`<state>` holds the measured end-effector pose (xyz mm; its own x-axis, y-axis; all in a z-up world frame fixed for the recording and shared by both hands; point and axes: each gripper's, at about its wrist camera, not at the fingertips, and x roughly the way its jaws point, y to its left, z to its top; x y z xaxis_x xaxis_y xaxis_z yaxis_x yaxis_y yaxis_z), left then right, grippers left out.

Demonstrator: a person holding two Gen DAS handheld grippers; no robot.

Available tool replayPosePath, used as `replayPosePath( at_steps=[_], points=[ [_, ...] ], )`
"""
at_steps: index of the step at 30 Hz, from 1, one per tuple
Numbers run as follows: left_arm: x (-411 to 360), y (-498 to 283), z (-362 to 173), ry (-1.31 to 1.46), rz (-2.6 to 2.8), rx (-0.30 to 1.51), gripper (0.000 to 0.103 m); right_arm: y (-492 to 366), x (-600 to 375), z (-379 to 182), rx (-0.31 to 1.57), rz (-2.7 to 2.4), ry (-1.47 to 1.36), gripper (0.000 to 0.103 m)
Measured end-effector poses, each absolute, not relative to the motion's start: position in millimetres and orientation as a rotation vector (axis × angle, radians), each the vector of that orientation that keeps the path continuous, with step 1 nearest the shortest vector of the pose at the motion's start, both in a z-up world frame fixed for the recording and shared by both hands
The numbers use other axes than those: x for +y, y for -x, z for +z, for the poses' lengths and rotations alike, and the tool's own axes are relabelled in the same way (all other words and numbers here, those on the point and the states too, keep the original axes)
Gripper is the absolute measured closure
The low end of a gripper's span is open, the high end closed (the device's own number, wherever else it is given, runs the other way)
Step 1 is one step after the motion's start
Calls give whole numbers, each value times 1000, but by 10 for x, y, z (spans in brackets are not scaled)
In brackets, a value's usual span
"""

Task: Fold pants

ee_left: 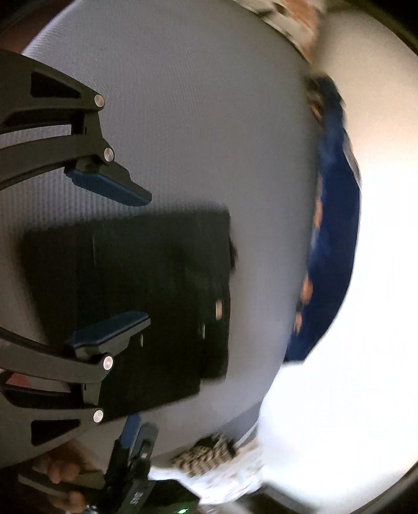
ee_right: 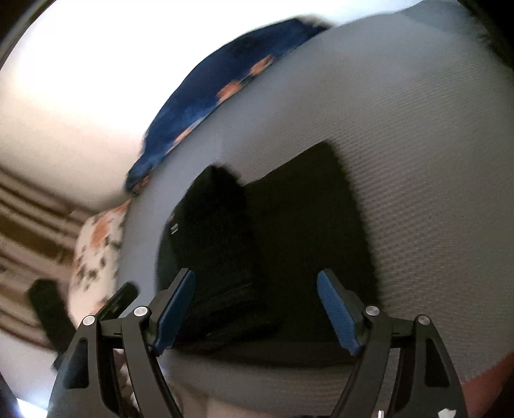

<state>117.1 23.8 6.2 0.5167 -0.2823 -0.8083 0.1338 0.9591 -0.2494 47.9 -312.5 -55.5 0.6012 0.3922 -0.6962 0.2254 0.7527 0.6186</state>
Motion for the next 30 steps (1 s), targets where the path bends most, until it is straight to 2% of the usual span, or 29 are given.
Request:
replayPosePath(
  at_steps=[9,13,18,20,23,25,30],
  points=[
    [732,-1245,-272,172,-131,1062,34,-932,-3106,-784,1042,231,-712,28],
    [723,-1318,-389,172,-129,1094,34,-1052,-3168,-905,1058,274,-719,39],
    [680,-1396,-490,161,-128,1122,34,-1163,-3217,-940,1029,358,-732,42],
    [660,-1423,-525,149,-117,1131,34,-1253,-3173,-972,1032,395,-734,54],
    [643,-1449,-565,139,-106,1142,34,-1421,-3067,-1059,1047,446,-745,67],
    [628,-1466,-580,132,-102,1146,34,-1477,-3030,-1066,1044,463,-756,70],
    [595,-1540,-576,126,-97,1145,34,-1385,-2912,-859,1020,401,-691,87]
  ],
)
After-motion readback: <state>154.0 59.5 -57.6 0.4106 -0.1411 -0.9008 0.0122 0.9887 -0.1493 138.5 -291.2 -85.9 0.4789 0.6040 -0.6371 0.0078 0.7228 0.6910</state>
